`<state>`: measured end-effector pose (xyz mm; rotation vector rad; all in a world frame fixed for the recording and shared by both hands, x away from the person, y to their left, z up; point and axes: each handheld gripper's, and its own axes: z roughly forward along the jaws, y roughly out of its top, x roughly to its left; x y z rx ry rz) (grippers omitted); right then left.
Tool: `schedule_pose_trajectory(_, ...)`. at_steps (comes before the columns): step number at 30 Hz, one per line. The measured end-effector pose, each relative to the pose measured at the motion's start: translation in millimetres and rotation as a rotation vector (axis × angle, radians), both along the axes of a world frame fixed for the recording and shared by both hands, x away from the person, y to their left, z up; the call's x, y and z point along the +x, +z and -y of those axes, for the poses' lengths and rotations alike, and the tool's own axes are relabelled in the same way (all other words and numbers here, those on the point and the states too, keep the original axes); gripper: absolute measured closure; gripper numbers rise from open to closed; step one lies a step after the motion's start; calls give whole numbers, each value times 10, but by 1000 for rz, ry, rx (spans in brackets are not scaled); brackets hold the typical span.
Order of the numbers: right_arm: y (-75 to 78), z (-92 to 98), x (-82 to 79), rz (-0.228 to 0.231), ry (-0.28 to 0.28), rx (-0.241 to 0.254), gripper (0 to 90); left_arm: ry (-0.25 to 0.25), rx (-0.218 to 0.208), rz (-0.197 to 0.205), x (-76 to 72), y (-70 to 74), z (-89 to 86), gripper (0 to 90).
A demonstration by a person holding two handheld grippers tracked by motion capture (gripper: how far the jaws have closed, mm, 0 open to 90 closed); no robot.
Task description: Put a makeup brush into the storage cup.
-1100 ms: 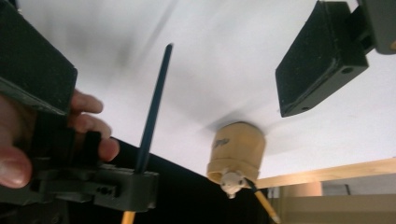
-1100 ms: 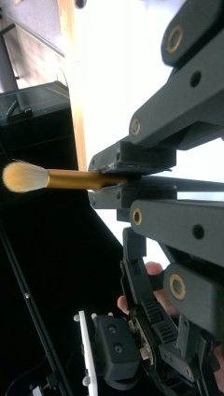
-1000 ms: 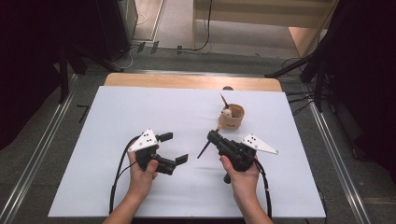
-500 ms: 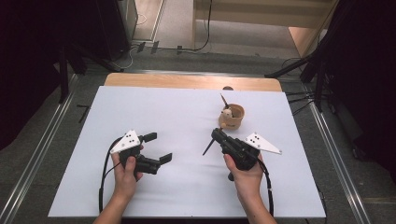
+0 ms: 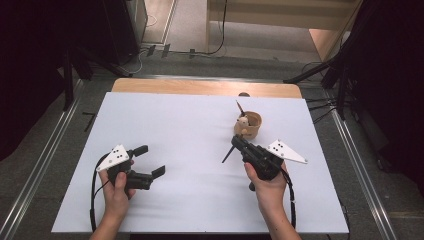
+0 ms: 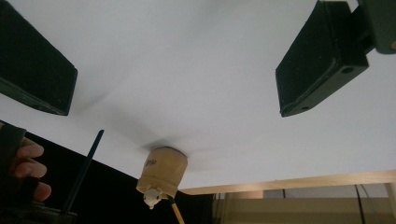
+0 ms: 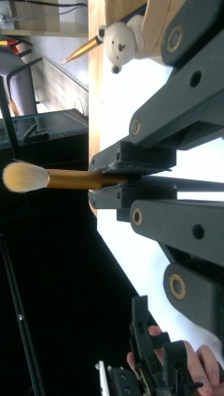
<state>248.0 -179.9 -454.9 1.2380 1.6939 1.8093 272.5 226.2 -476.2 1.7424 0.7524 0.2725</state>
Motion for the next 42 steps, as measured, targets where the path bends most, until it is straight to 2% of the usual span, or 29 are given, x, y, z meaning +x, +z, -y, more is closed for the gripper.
schedule_pose_trajectory(10, 16, 84, 22, 7, -17, -26, 851, 69, 6, 13, -93, -17, -293, 0)
schedule_pose_trajectory(15, 41, 98, 13, 22, -12, -47, 851, 119, 29, 22, -143, -41, -418, 0)
schedule_pose_trajectory(20, 53, 103, 22, 26, -16, -56, 851, 161, 28, 32, -193, -41, -545, 0)
schedule_pose_trajectory(24, 61, 122, 39, 24, -26, -82, 851, 183, 32, 37, -220, -55, -635, 0)
schedule_pose_trajectory(26, 71, 139, 49, 23, -36, -89, 851, 187, 18, 38, -236, -58, -670, 0)
schedule_pose_trajectory(31, 130, 172, 65, 38, -54, -131, 851, 193, 11, 45, -274, -58, -700, 0)
schedule_pose_trajectory(34, 186, 213, 87, 48, -67, -133, 851, 197, -6, 43, -275, -60, -700, 0)
schedule_pose_trajectory(42, 394, 340, 168, 71, -94, -160, 851, 198, 8, 45, -279, -75, -672, 0)
